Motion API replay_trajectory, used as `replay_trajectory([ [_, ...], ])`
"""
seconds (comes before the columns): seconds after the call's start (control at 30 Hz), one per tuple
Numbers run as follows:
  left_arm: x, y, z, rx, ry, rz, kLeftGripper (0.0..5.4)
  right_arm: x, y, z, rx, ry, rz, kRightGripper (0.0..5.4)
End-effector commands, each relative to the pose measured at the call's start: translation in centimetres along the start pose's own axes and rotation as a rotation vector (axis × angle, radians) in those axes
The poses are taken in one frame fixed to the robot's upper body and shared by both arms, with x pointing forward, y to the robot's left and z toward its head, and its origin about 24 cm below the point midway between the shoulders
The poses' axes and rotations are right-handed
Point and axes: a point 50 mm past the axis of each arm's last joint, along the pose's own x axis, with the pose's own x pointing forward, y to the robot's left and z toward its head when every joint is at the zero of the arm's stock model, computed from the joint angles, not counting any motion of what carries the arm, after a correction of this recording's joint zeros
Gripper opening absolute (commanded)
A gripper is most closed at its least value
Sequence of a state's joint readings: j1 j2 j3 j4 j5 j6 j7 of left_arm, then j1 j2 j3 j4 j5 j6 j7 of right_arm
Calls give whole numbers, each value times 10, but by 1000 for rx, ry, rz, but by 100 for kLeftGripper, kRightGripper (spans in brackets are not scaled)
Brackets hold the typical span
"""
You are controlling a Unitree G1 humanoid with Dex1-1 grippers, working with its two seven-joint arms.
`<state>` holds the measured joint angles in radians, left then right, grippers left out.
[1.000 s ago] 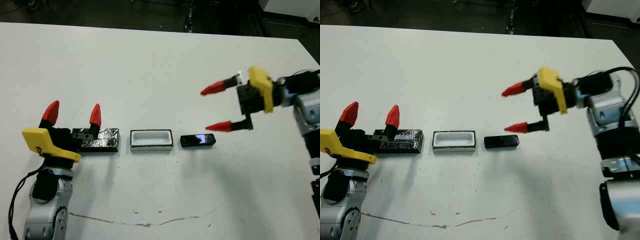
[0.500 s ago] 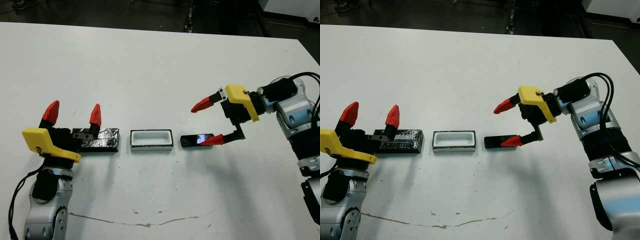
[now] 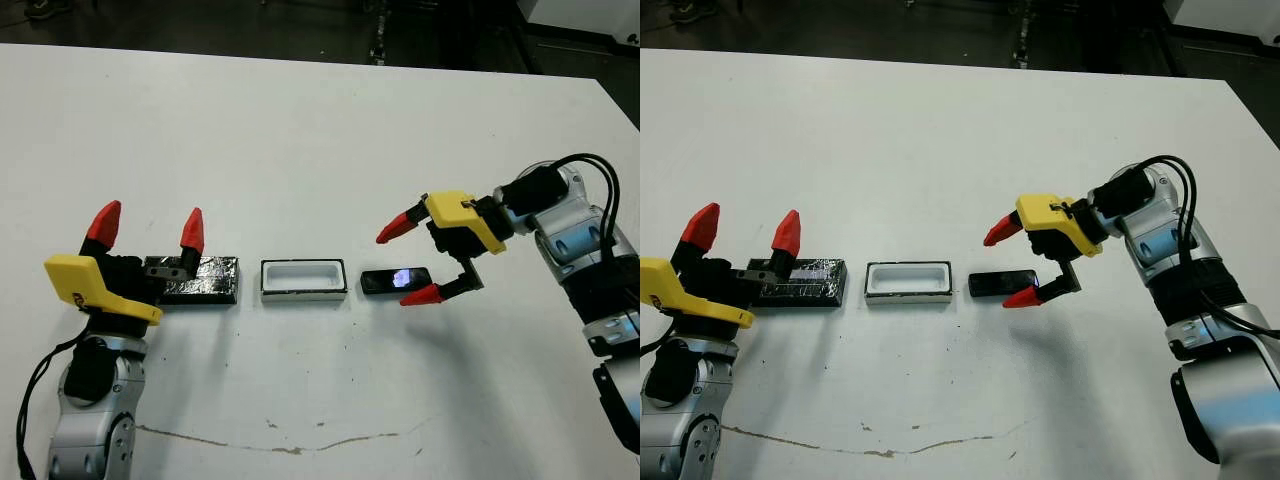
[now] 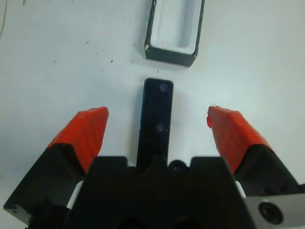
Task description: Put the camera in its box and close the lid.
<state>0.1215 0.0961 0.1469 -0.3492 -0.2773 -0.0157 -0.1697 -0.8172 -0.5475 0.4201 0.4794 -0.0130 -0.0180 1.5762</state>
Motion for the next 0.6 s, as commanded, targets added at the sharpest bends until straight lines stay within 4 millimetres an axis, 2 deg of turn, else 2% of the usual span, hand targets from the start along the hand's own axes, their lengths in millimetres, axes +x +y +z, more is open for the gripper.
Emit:
replay_trajectory([
  [0.03,-1,2,-2,6,17,-2,539,3,1,-2,7,19,15,540],
  [0.6,-2,0,-4,4,25,-6,539,15,6,-15,73,21,-22,540],
])
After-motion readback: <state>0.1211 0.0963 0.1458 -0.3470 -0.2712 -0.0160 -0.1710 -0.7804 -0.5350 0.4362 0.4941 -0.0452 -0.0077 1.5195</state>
